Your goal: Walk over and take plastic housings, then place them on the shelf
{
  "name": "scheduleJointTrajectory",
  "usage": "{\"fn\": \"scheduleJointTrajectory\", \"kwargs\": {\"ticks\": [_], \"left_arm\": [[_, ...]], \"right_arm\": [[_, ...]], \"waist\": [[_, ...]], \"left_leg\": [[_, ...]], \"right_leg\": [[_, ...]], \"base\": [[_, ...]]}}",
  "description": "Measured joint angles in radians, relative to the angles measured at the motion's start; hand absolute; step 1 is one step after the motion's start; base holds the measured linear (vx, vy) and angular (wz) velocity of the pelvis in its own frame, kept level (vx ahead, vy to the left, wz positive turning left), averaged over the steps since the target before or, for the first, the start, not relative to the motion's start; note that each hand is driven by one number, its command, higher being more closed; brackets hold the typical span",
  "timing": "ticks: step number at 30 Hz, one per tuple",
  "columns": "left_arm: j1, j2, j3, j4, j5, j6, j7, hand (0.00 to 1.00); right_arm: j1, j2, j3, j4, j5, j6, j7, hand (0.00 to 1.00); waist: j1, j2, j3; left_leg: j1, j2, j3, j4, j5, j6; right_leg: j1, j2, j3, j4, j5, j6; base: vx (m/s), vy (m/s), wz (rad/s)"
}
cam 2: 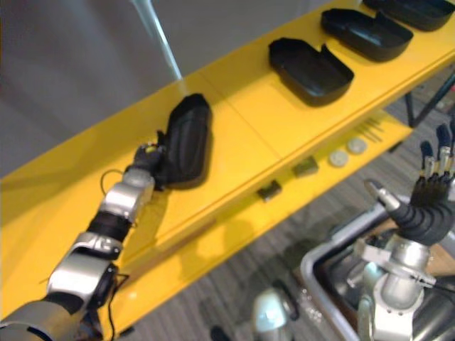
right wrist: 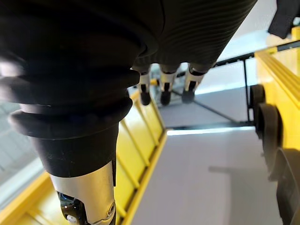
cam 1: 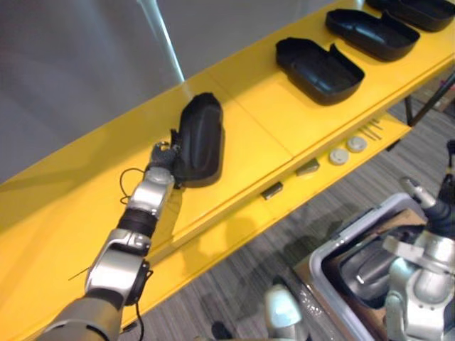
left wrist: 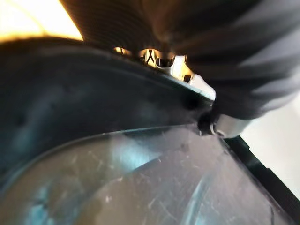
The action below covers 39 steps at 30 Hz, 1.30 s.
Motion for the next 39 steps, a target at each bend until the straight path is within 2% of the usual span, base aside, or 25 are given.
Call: {"fn": "scheduleJointTrajectory", "kwargs": {"ticks": [1,3,4,6,7,9,11,12,14,16,18,23,27,28,30,31,33,35,36,39], "left_arm": [[0.002,-0.006,0.003,0.001,-0.052,-0.034,0.038,0.00],[0.003,-0.016,0.005,0.002,-0.096,-0.074,0.080,0.00],[0.007,-0.025,0.005,0.002,-0.106,-0.113,0.117,0.00],[0.010,-0.040,0.012,0.001,-0.128,-0.157,0.161,0.00],[0.010,-0.062,0.031,-0.001,-0.140,-0.208,0.200,0.00],[0.010,-0.081,0.052,-0.008,-0.145,-0.259,0.239,0.00],[0.010,-0.096,0.066,-0.029,-0.142,-0.370,0.314,0.00],[0.010,-0.096,0.072,-0.036,-0.141,-0.382,0.322,0.00],[0.004,-0.096,0.125,-0.136,-0.130,-0.483,0.385,0.00],[-0.020,-0.092,0.141,-0.190,-0.129,-0.538,0.420,0.00],[-0.046,-0.091,0.155,-0.223,-0.121,-0.568,0.445,0.00],[-0.064,-0.129,0.156,-0.300,-0.083,-0.578,0.477,0.00],[-0.066,-0.130,0.162,-0.337,-0.081,-0.575,0.478,0.00],[-0.065,-0.130,0.165,-0.354,-0.072,-0.565,0.475,0.00],[-0.054,-0.130,0.166,-0.387,-0.047,-0.561,0.462,0.00],[-0.005,-0.130,0.172,-0.461,-0.047,-0.562,0.432,0.00],[0.093,-0.129,0.173,-0.559,-0.048,-0.564,0.402,0.00],[0.280,-0.143,0.174,-0.694,-0.046,-0.570,0.360,0.00],[0.409,-0.164,0.175,-0.769,-0.041,-0.571,0.335,0.00],[0.663,-0.206,0.187,-0.837,0.044,-0.584,0.312,0.00]], "right_arm": [[0.000,0.003,0.003,-0.001,0.000,0.000,0.000,0.00],[0.000,0.007,0.009,-0.001,0.000,0.000,0.000,0.00],[0.000,0.009,0.026,-0.002,0.000,0.000,0.001,0.00],[0.001,0.013,0.039,-0.004,0.000,0.000,0.001,0.00],[0.001,0.023,0.042,-0.007,0.000,0.000,0.004,0.00],[0.003,0.031,0.046,-0.011,0.001,-0.003,0.005,0.00],[0.017,0.039,0.082,-0.014,0.001,-0.011,0.020,0.00],[0.018,0.040,0.086,-0.014,0.001,-0.012,0.023,0.00],[0.016,0.042,0.108,-0.016,0.002,-0.035,0.037,0.00],[0.010,0.042,0.120,-0.021,0.023,-0.057,0.056,0.00],[-0.017,0.041,0.143,-0.023,0.048,-0.071,0.076,0.00],[-0.097,0.038,0.258,-0.023,0.080,-0.077,0.114,0.00],[-0.186,0.033,0.315,-0.013,0.101,-0.044,0.177,0.00],[-0.218,0.027,0.328,0.006,0.136,-0.023,0.220,0.00],[-0.246,0.024,0.352,0.029,0.196,0.011,0.269,0.00],[-0.281,0.025,0.376,0.057,0.244,0.057,0.310,0.00],[-0.312,0.026,0.407,0.086,0.273,0.099,0.344,0.00],[-0.348,0.040,0.451,0.121,0.283,0.164,0.374,0.00],[-0.369,0.043,0.474,0.151,0.275,0.201,0.379,0.00],[-0.412,0.050,0.513,0.235,0.232,0.265,0.367,0.00]], "waist": [[0.000,-0.001,0.001],[0.000,-0.003,0.002],[-0.001,-0.006,0.005],[-0.002,-0.010,0.010],[-0.002,-0.013,0.018],[-0.002,-0.014,0.029],[-0.006,-0.013,0.033],[-0.006,-0.013,0.033],[-0.009,-0.013,0.033],[-0.007,-0.013,0.033],[-0.004,-0.013,0.033],[0.002,-0.011,0.030],[0.023,-0.010,0.027],[0.036,-0.010,0.019],[0.040,-0.008,-0.001],[0.051,-0.004,-0.016],[0.070,0.009,-0.043],[0.099,0.025,-0.065],[0.125,0.029,-0.071],[0.194,0.030,-0.074]], "left_leg": [[0.000,-0.001,0.000,0.000,0.000,0.000],[0.000,-0.001,0.000,-0.001,0.000,0.000],[0.000,-0.002,0.000,-0.001,0.000,0.000],[0.000,-0.003,0.000,-0.001,0.000,0.000],[0.000,-0.003,0.000,-0.001,0.000,0.000],[0.000,-0.004,0.000,-0.001,0.000,0.000],[0.000,-0.003,0.000,-0.002,0.000,0.000],[0.000,-0.003,0.000,-0.002,0.000,0.000],[0.002,-0.003,0.000,-0.005,0.001,0.000],[0.005,-0.003,-0.004,-0.008,0.001,0.000],[0.008,-0.004,-0.004,-0.010,0.001,0.001],[0.027,-0.003,-0.035,-0.021,0.008,0.003],[0.024,-0.004,-0.060,-0.029,0.022,0.006],[0.021,-0.004,-0.068,-0.029,0.024,0.006],[0.019,-0.004,-0.092,-0.033,0.030,0.007],[0.020,-0.001,-0.110,-0.034,0.031,0.006],[0.020,0.002,-0.123,-0.034,0.031,0.006],[0.020,0.003,-0.163,-0.028,0.031,0.006],[0.019,0.005,-0.182,-0.025,0.031,0.006],[-0.005,0.015,-0.235,0.002,0.032,0.007]], "right_leg": [[0.000,0.000,0.000,-0.001,0.000,0.001],[0.000,-0.001,0.001,-0.002,0.001,0.002],[0.000,-0.001,0.001,-0.003,0.002,0.003],[0.000,-0.002,0.002,-0.003,0.003,0.005],[0.003,-0.003,0.002,-0.006,0.005,0.007],[0.004,-0.004,0.002,-0.009,0.006,0.009],[0.004,-0.003,0.002,-0.013,0.007,0.010],[0.004,-0.003,0.002,-0.013,0.007,0.010],[0.005,-0.003,0.002,-0.014,0.007,0.010],[0.009,-0.003,0.001,-0.014,0.008,0.011],[0.011,-0.003,0.001,-0.014,0.009,0.014],[0.045,-0.010,-0.031,-0.023,0.009,0.014],[0.055,-0.018,-0.054,-0.036,0.012,0.015],[0.063,-0.019,-0.062,-0.041,0.012,0.015],[0.070,-0.025,-0.085,-0.048,0.014,0.014],[0.087,-0.027,-0.104,-0.053,0.014,0.015],[0.097,-0.028,-0.119,-0.058,0.014,0.015],[0.129,-0.036,-0.160,-0.073,0.014,0.015],[0.144,-0.036,-0.181,-0.079,0.014,0.015],[0.183,-0.038,-0.241,-0.124,0.041,0.017]], "base": [[0.00,0.000,0.00],[0.00,0.000,0.00],[0.00,0.000,0.00],[0.00,0.000,0.00],[0.00,0.000,0.00],[0.00,0.000,0.00],[0.00,0.000,0.00],[0.00,0.000,0.00],[0.02,0.002,0.01],[0.02,0.005,0.04],[0.01,0.002,0.02],[-0.01,-0.006,0.16],[-0.03,-0.019,0.19],[-0.04,-0.026,0.11],[-0.02,-0.027,0.29],[-0.01,-0.021,0.34],[0.01,-0.022,0.28],[0.01,-0.030,0.45],[-0.01,-0.043,0.55],[-0.02,-0.034,0.59]]}}
